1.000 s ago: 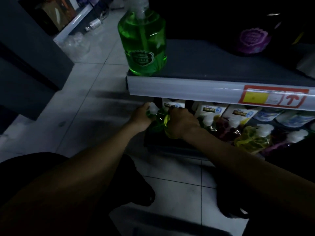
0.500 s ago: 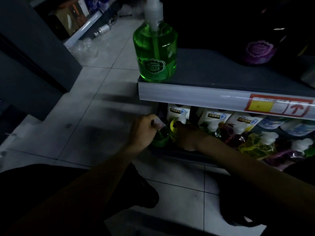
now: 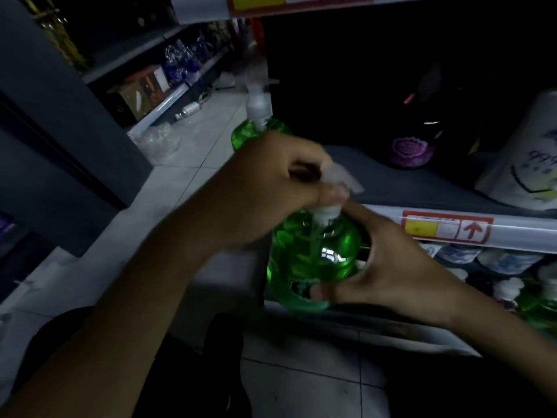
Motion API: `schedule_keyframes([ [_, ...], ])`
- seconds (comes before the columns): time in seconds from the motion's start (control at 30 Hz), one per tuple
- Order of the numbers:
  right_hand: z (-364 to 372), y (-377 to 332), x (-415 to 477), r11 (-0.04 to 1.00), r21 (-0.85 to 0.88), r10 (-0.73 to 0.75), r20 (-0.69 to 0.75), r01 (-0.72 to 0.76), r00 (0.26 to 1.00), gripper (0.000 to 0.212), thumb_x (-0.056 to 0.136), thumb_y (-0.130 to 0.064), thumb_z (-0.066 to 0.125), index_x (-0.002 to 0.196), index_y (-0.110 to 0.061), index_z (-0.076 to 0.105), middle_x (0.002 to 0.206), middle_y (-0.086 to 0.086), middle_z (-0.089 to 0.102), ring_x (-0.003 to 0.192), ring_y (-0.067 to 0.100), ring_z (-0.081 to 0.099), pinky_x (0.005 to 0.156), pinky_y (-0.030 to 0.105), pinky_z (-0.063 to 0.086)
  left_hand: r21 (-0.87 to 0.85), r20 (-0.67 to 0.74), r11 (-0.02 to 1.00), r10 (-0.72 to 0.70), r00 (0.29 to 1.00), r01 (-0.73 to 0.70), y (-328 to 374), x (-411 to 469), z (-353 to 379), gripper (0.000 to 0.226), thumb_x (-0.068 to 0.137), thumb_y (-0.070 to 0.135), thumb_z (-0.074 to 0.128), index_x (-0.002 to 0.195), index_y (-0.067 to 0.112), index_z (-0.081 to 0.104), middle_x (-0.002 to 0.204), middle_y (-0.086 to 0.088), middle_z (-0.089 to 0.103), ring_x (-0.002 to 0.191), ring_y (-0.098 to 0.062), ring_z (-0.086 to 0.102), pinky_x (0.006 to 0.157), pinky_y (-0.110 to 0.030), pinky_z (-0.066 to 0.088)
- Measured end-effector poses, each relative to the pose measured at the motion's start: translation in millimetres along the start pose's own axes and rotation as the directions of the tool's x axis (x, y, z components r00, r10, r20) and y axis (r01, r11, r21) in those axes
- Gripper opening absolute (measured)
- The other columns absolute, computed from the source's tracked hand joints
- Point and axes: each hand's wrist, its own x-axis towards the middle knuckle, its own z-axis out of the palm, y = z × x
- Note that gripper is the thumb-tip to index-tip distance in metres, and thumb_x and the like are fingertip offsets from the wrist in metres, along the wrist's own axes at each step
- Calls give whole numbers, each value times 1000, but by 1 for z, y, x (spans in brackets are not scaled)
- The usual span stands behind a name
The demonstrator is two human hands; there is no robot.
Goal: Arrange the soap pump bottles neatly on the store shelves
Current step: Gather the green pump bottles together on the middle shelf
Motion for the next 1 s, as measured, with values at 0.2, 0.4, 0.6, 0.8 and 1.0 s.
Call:
schedule_keyframes([
  [0.2,-38,-17,24,992,106,-44,-220,68,975,71,56,-21,87,120,-18,57,104,-15,70,95,-6,66,78,9,50,-102,-208,987,-146,967,127,-36,1,-38,11,83,25,69,94,24,70,91,-3,73,88,-14,69,81,-31,57],
  [0.4,-52,0,61,995,-88,-1,-389,-36,921,100,49,-49,87,135,-21,46,121,-12,62,109,5,62,95,31,52,14,-395,938,-312,864,346,-88,7,-42,57,79,13,76,127,26,49,117,-4,56,104,-20,60,91,-41,51],
  [0.6,-46,28,95,999,-25,30,-366,-43,930,95,52,-31,91,133,-21,40,121,-7,57,111,14,59,96,41,52,-124,-227,946,-321,920,299,-99,11,-34,78,78,11,77,139,35,35,120,11,55,113,-13,57,94,-34,51],
  [0.8,-43,39,95,1000,0,-14,-340,15,940,88,67,-13,85,140,-26,38,121,-11,56,116,14,55,97,32,50,-79,-228,954,-301,926,291,-97,19,-28,76,74,34,80,133,45,34,121,21,56,110,-3,56,99,-36,46],
  [1.0,-42,43,121,1000,-13,-22,-297,19,955,69,76,-11,79,134,-22,44,127,-1,60,117,16,57,101,43,49,-58,-277,947,-321,906,317,-96,22,-27,71,69,37,82,124,42,37,111,18,60,102,-5,60,93,-37,50],
])
